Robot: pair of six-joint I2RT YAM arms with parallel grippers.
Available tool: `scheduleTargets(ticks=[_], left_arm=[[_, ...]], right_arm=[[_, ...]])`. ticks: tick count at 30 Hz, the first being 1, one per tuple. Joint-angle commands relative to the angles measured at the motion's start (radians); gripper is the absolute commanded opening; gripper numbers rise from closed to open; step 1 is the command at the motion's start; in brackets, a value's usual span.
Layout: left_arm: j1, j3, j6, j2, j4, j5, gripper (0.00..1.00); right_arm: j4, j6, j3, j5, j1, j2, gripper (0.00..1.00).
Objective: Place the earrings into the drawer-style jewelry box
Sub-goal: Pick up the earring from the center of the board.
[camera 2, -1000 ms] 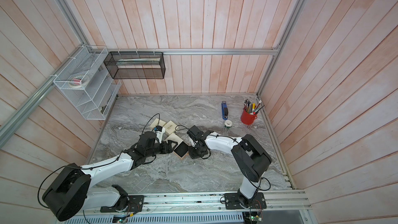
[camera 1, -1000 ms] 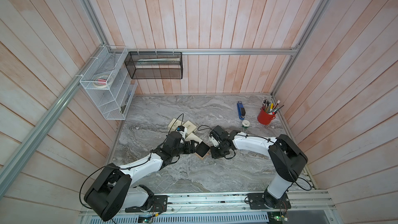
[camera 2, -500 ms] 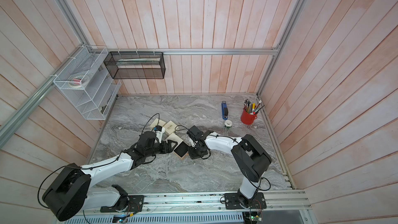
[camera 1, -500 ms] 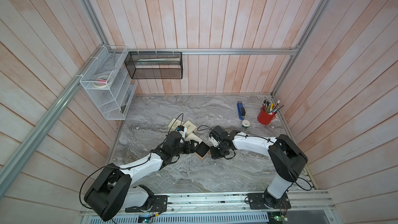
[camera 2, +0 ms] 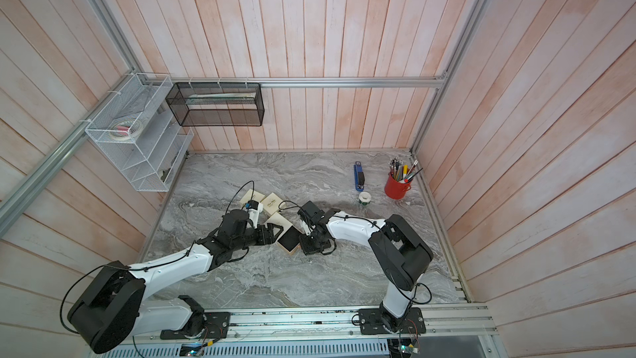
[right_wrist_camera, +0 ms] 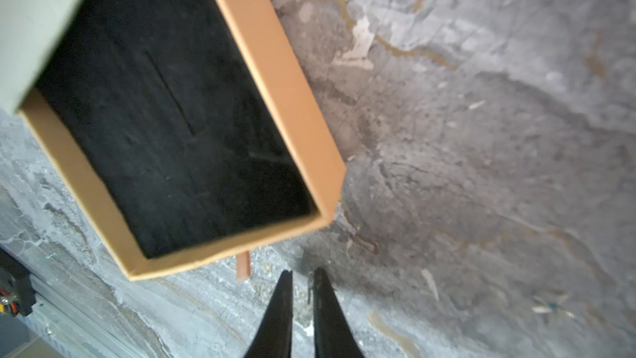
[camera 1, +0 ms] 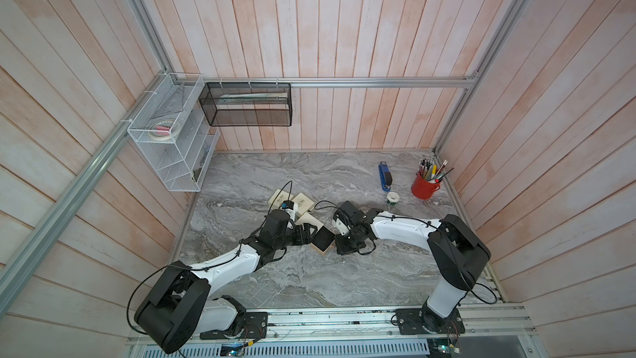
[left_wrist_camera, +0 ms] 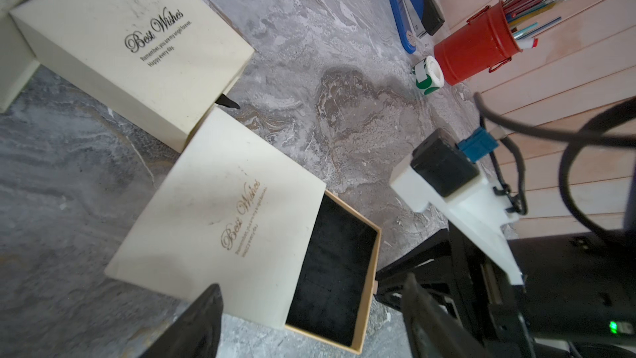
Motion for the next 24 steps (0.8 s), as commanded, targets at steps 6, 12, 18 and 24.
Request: scheduleTargets(ticks=[6, 12, 18, 24], left_arm=[[0.006, 0.001, 0.02, 0.001, 0.018, 0.017, 0.82], [0.009, 0.002, 0.022, -0.003, 0.018, 0.016, 0.82], [0.011, 0.002, 0.025, -0.003, 0.015, 0.02, 0.82], [0.013, 0.005, 0.027, -0.002, 0.016, 0.022, 0.82]], right_arm=[[-0.032, 0.004, 0.021, 0.02, 0.009, 0.005, 0.13], [-0.031, 0.004, 0.022, 0.014, 0.011, 0.013, 0.12], [-0.033, 0.003, 0.017, 0.016, 0.015, 0.017, 0.12], [-0.036, 0.002, 0.02, 0.016, 0.015, 0.014, 0.08]])
